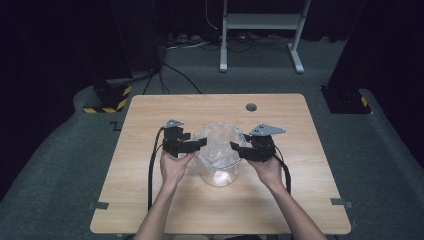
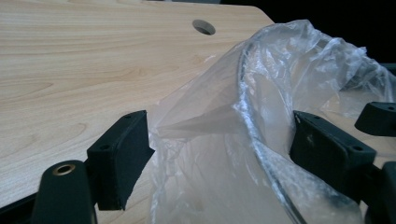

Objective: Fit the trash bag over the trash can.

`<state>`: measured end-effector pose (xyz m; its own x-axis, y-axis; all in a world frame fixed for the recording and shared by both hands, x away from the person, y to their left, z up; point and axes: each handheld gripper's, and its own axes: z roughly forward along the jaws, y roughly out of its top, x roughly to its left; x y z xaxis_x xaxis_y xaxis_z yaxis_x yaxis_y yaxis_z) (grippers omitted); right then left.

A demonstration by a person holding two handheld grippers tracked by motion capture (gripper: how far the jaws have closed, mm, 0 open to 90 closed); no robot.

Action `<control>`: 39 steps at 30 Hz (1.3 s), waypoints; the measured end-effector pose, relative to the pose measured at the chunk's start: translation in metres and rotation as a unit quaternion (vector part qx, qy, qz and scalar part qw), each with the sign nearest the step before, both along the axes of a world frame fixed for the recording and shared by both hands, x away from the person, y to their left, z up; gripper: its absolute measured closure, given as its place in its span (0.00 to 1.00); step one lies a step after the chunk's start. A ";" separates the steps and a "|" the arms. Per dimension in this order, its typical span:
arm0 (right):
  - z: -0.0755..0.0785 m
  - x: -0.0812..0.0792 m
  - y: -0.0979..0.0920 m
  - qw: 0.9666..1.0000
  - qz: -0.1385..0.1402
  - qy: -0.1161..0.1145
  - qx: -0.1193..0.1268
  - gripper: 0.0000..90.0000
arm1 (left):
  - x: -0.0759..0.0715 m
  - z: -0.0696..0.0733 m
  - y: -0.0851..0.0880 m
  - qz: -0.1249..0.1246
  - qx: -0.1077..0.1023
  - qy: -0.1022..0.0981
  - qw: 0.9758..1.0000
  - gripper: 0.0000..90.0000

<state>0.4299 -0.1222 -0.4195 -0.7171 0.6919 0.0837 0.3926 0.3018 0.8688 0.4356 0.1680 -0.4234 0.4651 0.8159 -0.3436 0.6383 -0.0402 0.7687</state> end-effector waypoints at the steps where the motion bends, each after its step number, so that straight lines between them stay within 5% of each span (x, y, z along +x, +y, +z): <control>1: 0.000 0.000 0.000 1.000 0.000 0.000 -0.001 0.52 | 0.000 0.000 0.000 0.003 0.000 0.002 1.000 0.23; 6: 0.001 -0.008 -0.004 1.000 0.001 -0.008 0.001 0.47 | -0.003 0.002 -0.003 0.016 0.014 -0.004 1.000 0.24; 14: 0.002 -0.027 -0.018 0.999 -0.002 -0.024 0.021 0.46 | -0.002 0.001 -0.008 0.015 0.009 0.004 1.000 0.24; 18: 0.001 -0.026 -0.027 0.998 0.001 -0.007 0.056 0.44 | -0.001 0.003 -0.012 0.010 0.015 0.007 1.000 0.25; 21: 0.002 -0.027 -0.033 0.997 -0.007 -0.016 0.071 0.43 | -0.001 0.003 -0.012 0.011 0.021 0.006 1.000 0.26; 27: 0.004 -0.032 -0.040 0.997 -0.007 -0.027 0.070 0.44 | -0.001 0.004 -0.012 0.014 0.023 0.005 1.000 0.26; 32: 0.004 -0.041 -0.042 0.997 0.007 -0.044 0.065 0.61 | -0.001 0.004 -0.013 0.015 0.021 0.006 1.000 0.27; 39: 0.006 -0.033 -0.040 0.998 -0.007 -0.046 0.047 0.56 | -0.001 0.003 -0.015 0.018 0.016 0.008 1.000 0.28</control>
<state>0.3973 -0.1622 -0.4139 -0.7151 0.6942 0.0817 0.3126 0.2130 0.9257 0.4349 0.1527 -0.4199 0.4294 0.8433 -0.3233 0.6513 -0.0412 0.7577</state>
